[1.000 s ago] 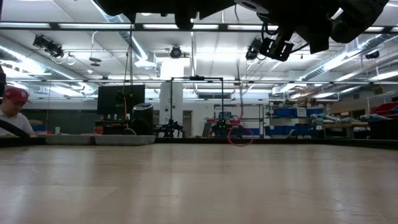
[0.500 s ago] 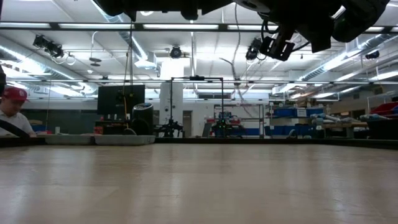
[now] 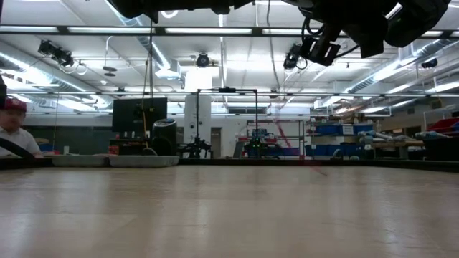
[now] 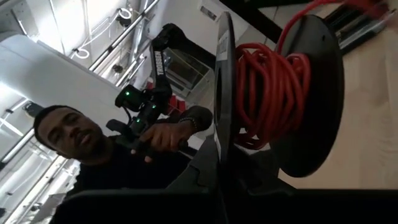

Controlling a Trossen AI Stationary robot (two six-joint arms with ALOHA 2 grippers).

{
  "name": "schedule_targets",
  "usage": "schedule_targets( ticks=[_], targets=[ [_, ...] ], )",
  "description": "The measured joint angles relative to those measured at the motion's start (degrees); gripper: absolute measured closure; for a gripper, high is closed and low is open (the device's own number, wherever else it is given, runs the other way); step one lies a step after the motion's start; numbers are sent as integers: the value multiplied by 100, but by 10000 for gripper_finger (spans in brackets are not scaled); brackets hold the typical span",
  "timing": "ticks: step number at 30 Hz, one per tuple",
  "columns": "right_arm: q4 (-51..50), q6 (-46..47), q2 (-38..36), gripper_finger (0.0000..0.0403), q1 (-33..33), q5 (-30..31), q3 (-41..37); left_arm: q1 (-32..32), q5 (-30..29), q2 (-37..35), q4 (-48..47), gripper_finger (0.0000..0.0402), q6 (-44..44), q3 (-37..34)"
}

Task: Coil cords
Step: Coil the red wire onto the spool

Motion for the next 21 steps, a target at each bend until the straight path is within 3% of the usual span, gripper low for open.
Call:
schedule_targets(
  ticks=[6,10,21],
  targets=[
    [467,-274,-2,402,-2,94,0,-2,-35,0,10,300,-130,0],
    [718,-209,-9,402,2,86,0,-2,-376,0,14,300,-163,0],
    [529,-40,-9,402,141,124,1,-87,-137,-61,-226,300,-538,89]
  ],
)
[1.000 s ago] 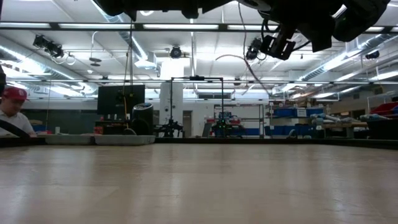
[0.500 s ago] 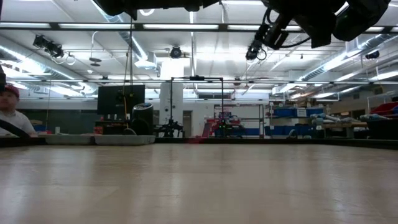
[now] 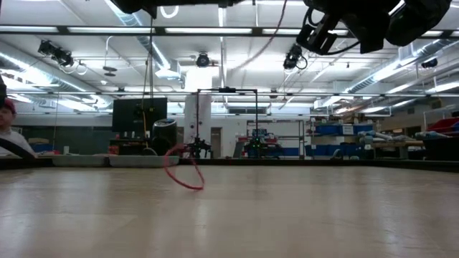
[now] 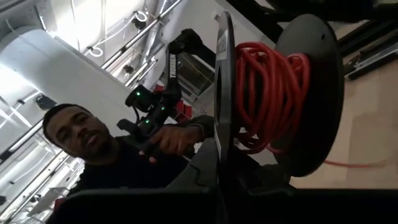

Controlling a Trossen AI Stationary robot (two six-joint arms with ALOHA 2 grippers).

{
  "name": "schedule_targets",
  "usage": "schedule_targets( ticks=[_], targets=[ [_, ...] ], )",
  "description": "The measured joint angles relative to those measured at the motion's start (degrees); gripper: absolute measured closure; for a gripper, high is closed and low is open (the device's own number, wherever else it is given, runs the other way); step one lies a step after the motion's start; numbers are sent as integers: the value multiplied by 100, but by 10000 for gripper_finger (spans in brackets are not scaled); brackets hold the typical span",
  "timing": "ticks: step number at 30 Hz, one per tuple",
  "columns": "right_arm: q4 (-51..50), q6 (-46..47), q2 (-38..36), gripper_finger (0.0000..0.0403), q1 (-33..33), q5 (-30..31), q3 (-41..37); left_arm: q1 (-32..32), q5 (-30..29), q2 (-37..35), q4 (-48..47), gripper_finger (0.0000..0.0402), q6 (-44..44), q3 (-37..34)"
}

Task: Coil cords
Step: Coil the red wire onto the spool

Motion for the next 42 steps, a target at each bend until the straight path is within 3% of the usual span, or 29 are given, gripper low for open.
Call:
schedule_targets(
  ticks=[12,15,22,27,32,42],
  targets=[
    [-3,92,0,402,-208,-170,1,-551,154,-549,-2151,300,-1180,9],
    [-12,282,0,402,-298,-150,1,-766,287,-564,-2315,300,-1486,9],
    [-357,317,0,402,-564,180,1,-1261,144,-188,-1913,300,-1560,7],
    [-410,81,0,402,-842,636,1,-1347,-597,274,-975,300,-1958,9],
    [-389,-80,0,402,-973,708,1,-1325,-1436,594,-817,300,-2634,5],
    [-223,-199,0,402,-1113,857,1,-1280,-1908,1330,-184,300,-3727,9]
  ],
)
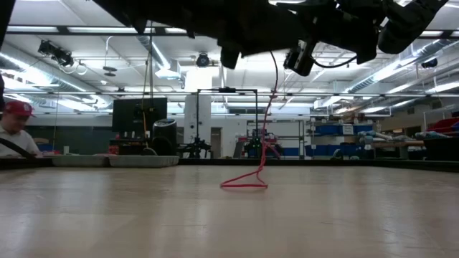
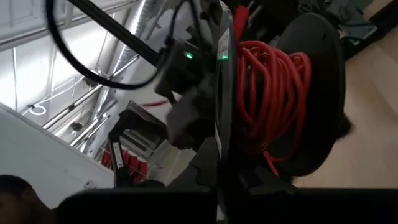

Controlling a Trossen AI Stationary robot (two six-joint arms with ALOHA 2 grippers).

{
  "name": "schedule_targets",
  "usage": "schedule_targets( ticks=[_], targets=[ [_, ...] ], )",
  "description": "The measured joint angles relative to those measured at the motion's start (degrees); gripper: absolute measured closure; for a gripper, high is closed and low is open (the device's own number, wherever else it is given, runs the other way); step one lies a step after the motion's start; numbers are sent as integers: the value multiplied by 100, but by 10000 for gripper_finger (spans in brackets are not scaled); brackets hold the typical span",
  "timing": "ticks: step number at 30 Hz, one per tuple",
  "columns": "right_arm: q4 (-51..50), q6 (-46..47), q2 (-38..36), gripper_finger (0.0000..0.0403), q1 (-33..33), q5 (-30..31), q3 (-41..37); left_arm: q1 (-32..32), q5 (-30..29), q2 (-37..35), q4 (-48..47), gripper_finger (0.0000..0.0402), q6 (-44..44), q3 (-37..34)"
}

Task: Coil cords
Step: Coil the red wire onto the spool

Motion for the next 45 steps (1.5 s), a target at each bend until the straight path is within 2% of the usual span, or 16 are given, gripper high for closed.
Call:
schedule_targets(
  ticks=[4,9,16,24,30,35,41,45],
  targets=[
    [48,-20,0,401,3,31,0,27,-345,203,146,300,-249,-2],
    [56,-18,0,401,12,38,0,68,-1111,252,147,300,-298,-2],
    [77,-16,0,401,25,43,0,11,-2579,252,185,300,1025,-2],
    [92,44,0,401,50,113,0,-102,-3290,252,771,300,2323,0],
    [55,156,0,401,176,123,0,-331,-4514,252,1362,300,3611,0],
    [-162,254,0,400,236,37,2,-490,-4731,223,1873,300,4443,0],
    [-303,395,0,400,351,-40,7,-539,-4723,-2,1805,300,4926,-3],
    [-338,530,0,400,428,-77,7,-539,-4516,-93,1607,300,5305,-4]
  ],
)
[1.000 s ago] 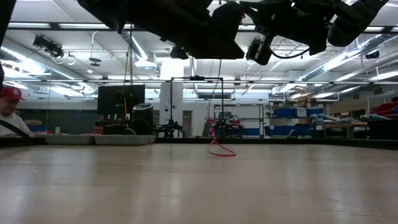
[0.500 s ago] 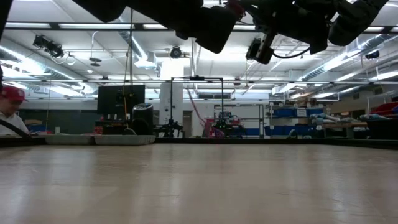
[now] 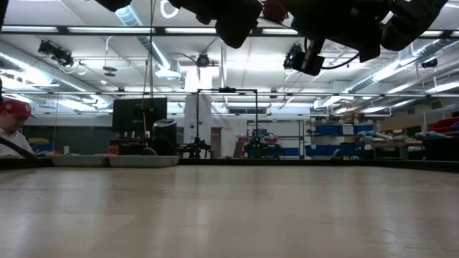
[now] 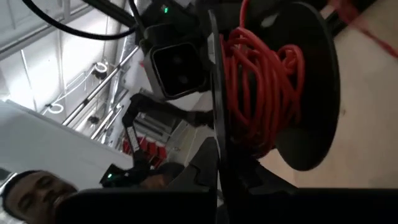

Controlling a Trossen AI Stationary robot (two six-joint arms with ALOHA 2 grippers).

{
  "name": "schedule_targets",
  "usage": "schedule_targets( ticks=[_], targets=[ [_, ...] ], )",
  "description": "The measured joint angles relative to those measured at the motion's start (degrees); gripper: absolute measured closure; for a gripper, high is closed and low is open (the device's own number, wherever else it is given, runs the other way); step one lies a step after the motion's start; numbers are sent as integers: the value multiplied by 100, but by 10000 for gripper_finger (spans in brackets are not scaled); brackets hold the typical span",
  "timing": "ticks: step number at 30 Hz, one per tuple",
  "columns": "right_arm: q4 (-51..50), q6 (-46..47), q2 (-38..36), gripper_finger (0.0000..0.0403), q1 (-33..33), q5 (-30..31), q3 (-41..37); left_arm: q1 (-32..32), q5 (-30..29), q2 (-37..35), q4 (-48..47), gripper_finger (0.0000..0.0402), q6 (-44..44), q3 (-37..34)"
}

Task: Coil cords
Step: Coil the red wire onto the spool

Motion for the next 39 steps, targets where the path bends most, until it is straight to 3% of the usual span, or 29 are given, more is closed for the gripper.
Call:
schedule_targets(
  ticks=[7,17,31,39],
  targets=[
    [-146,307,-2,399,51,-247,0,-9,426,-7,-489,300,-31,-4],
    [-204,543,-9,399,47,-729,-2,14,1079,-161,-1100,300,-1271,-2],
    [-322,522,-9,399,234,-1272,-4,532,3568,-810,-2348,300,-2903,-4],
    [-364,591,-9,399,235,-1415,-7,664,3884,-865,-2670,300,-3117,-4]
  ],
)
